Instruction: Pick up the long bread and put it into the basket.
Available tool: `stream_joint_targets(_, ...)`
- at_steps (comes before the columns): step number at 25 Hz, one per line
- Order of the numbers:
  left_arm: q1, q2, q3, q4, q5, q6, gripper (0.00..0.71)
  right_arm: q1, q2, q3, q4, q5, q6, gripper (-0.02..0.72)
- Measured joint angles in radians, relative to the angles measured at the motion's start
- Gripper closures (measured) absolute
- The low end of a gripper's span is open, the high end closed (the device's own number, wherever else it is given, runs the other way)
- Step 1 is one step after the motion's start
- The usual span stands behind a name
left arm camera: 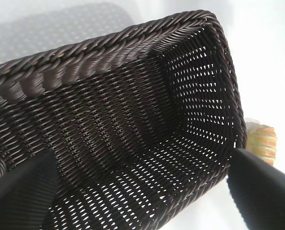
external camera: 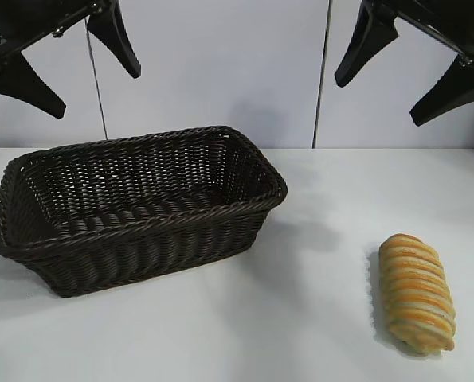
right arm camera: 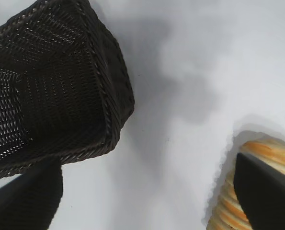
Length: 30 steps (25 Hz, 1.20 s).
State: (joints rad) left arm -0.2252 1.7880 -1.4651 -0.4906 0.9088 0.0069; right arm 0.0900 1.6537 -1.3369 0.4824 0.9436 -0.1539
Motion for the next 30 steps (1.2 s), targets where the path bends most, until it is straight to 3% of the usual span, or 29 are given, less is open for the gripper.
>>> stream_joint_targets(30, 0.000, 0.000, 0.000, 0.000, -0.049, -0.001, 0.015, 0.000, 0.000, 0.000, 0.000, 0.003, 0.000, 0.008)
